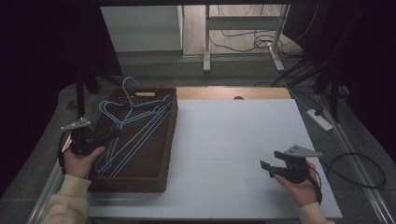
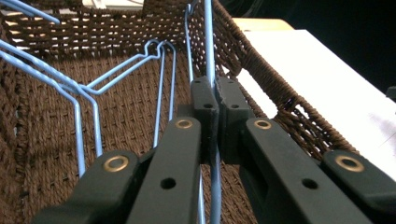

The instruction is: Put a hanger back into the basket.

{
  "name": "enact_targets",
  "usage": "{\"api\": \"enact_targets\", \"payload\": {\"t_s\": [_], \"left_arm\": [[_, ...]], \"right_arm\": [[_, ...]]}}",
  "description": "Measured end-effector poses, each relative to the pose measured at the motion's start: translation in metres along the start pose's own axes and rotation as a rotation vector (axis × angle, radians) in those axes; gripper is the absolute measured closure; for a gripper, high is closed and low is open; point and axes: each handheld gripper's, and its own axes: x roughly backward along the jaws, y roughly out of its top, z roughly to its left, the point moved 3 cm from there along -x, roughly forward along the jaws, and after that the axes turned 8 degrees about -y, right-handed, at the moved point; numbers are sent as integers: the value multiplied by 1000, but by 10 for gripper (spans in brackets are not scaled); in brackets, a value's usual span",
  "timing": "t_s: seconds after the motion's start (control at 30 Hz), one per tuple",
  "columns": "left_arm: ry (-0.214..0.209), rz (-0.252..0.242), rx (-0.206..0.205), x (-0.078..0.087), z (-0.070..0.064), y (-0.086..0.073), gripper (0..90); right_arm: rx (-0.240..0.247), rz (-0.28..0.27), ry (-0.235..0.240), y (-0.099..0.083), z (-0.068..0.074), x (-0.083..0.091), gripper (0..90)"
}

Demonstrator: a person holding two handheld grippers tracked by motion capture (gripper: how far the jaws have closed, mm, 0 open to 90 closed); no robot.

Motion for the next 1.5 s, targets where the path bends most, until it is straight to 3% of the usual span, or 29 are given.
{"api": "enact_targets", "payload": {"t_s": [0.23,0.33,0.4,0.6,0.63,0.77,0.8,0.83,0.93,0.97,1.2,1.33,1.5], "left_arm": [[15,31,12,-5,3,0,870],[41,50,10,-9,5,0,869],[63,98,7,-15,7,-3,869],[97,166,25,-21,10,-7,866],[121,182,28,-22,12,-8,865],[148,191,24,-24,14,-9,830],[171,181,13,-24,14,-8,744],[189,169,-2,-22,12,-6,594],[205,138,-23,-19,10,-4,430],[189,108,-34,-16,7,-1,394],[104,34,-97,-6,-15,7,328],[43,23,-114,-2,-31,9,301],[-1,20,-128,-1,-48,3,291]], "right_arm": [[-3,-2,2,0,0,0,284],[-4,-2,1,0,0,1,284],[-3,-3,1,0,0,1,284],[-3,-2,2,0,0,1,284],[-1,-1,2,0,0,1,284],[-1,-3,3,0,0,1,284],[-2,-3,3,0,0,1,284],[-3,-4,2,0,0,1,284],[-3,-4,2,0,-1,1,284],[-2,-4,2,0,-1,1,284],[-1,-4,2,0,0,1,284],[-1,-7,2,1,0,2,284],[-2,-9,3,1,-1,3,284]]}}
